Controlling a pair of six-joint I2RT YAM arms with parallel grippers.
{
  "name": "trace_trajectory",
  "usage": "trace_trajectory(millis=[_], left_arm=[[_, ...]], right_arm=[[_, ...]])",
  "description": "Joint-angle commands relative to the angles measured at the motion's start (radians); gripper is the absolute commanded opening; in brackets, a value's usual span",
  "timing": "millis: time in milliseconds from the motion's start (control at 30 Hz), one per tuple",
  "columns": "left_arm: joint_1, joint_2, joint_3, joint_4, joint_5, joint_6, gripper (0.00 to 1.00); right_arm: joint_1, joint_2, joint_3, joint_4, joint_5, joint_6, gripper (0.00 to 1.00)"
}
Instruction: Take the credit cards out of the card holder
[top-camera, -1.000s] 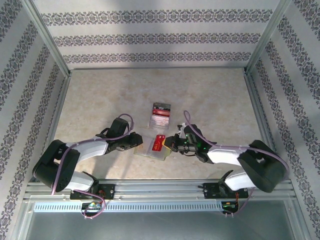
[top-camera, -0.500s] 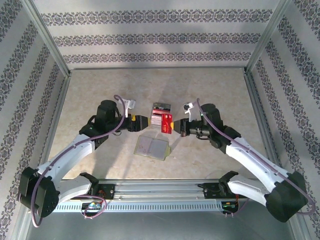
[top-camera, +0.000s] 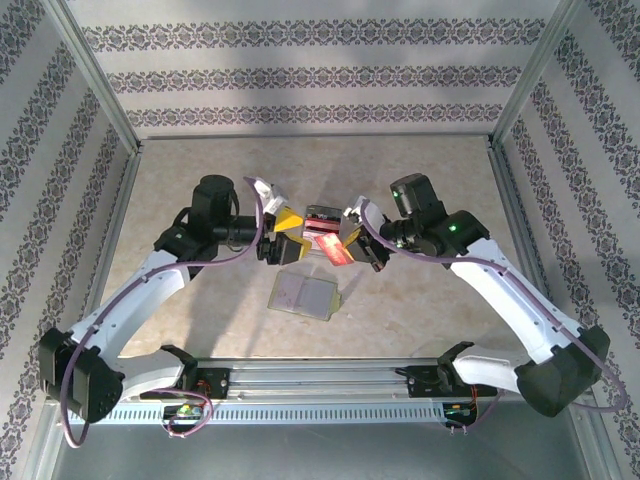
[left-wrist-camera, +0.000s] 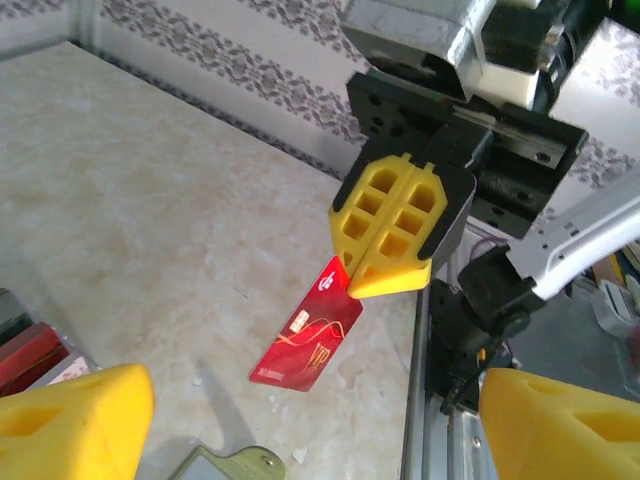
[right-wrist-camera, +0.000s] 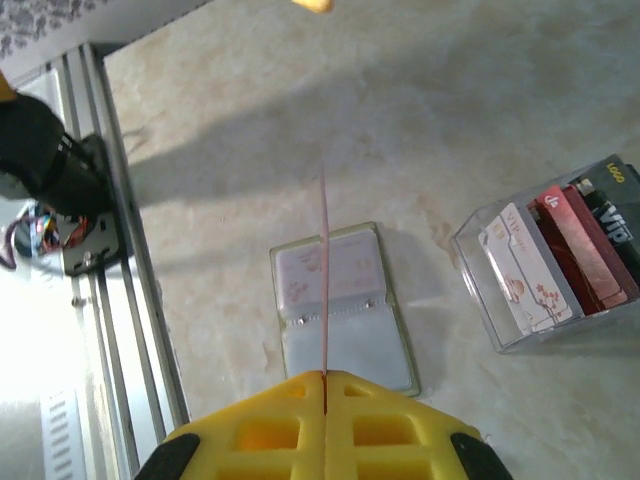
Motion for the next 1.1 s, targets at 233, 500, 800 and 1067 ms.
trace_trajectory(millis=[233,500,800,1067], left_arm=[[-0.073,0.1,0.083,-0.093,0.082,0.114,0.47],[-0.073,0.091,0.081,-0.084,0.067,0.127,0.01],[-0.073,0.043,0.03,0.02,0.056,0.103,0.0],[-0.074,0.033,0.023,0.01,0.006,0.107,0.14]], right_arm=[[0.026,0.08,0.118,-0.067,-0.105,-0.111,0.0],[0.011,0.103,0.121,-0.044,-0.187,-0.094,0.05],[0.001,0.131,0.1,0.007,-0.262,-0.067,0.24],[-0.005,0.144,0.11,0.002,-0.245,-0.07,0.0]])
